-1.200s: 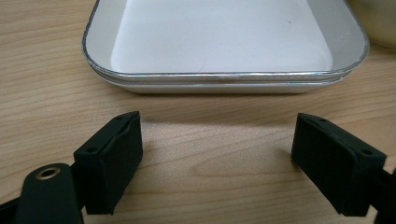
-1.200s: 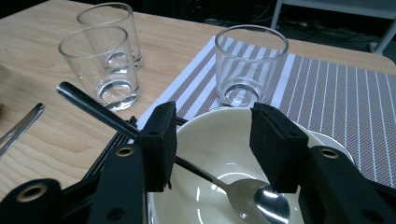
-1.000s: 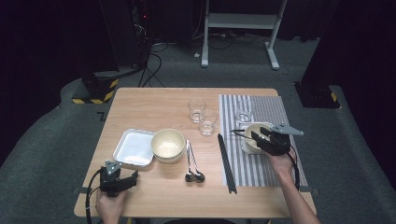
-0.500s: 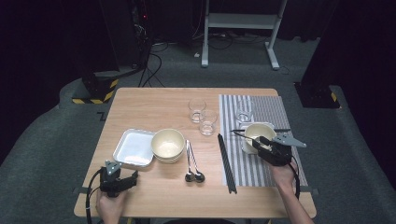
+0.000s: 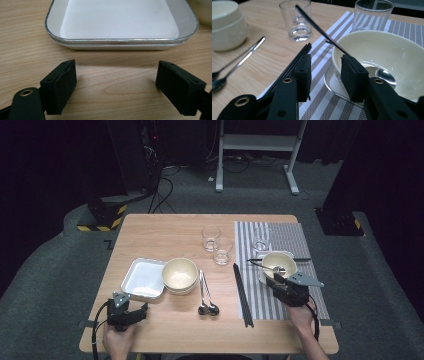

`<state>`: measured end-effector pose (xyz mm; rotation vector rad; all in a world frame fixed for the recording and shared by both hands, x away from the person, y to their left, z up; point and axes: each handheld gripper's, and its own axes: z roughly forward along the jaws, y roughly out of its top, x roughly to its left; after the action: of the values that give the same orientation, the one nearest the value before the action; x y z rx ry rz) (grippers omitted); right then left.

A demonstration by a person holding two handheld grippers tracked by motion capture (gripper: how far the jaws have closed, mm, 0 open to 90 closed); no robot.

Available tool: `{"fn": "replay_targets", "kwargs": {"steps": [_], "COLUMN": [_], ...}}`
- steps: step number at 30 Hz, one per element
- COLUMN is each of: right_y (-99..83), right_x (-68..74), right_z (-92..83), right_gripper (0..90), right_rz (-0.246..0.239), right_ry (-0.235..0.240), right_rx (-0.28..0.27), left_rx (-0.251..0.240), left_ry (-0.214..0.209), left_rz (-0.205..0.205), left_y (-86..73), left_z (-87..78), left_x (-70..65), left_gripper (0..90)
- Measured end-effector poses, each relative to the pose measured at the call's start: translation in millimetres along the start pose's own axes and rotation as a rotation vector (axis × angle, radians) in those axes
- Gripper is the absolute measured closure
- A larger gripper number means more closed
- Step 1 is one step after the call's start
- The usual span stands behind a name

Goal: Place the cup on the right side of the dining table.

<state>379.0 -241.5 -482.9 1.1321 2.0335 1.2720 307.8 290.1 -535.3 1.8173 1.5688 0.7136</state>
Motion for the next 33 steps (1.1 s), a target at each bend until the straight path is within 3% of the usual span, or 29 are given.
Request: {"fn": "replay_targets", "kwargs": {"steps": [4, 9, 16, 19, 25, 33], "right_y": [-8.1, -17.3, -21.6, -23.4, -26.4, -36.1], "right_x": [5.5, 13.3, 14.7, 18.1, 22.0, 25.4], "right_z": [5.5, 11.8, 17.2, 20.4, 25.5, 29.7], "right_gripper": [61.9, 62.3, 62.9, 63.0, 63.0, 62.5], "right_rz": [0.009, -0.021, -0.016, -0.035, -0.054, -0.041], "right_ry": [0.008, 0.022, 0.039, 0.048, 0.035, 0.035], "right_rx": [0.012, 0.061, 0.095, 0.125, 0.156, 0.183], "left_rx": [-0.001, -0.001, 0.001, 0.001, 0.001, 0.001], "left_ry": [-0.002, -0.002, 0.000, 0.000, 0.000, -0.002], "left_rz": [-0.002, -0.001, 0.001, 0.001, 0.001, 0.001], "left_y": [-0.1, 0.0, 0.0, 0.0, 0.1, 0.1], "left_z": [0.0, 0.0, 0.1, 0.0, 0.1, 0.2], "left_x": [0.2, 0.2, -0.1, -0.1, -0.1, -0.1], "left_gripper": [17.3, 17.1, 17.1, 17.0, 17.0, 16.7]}}
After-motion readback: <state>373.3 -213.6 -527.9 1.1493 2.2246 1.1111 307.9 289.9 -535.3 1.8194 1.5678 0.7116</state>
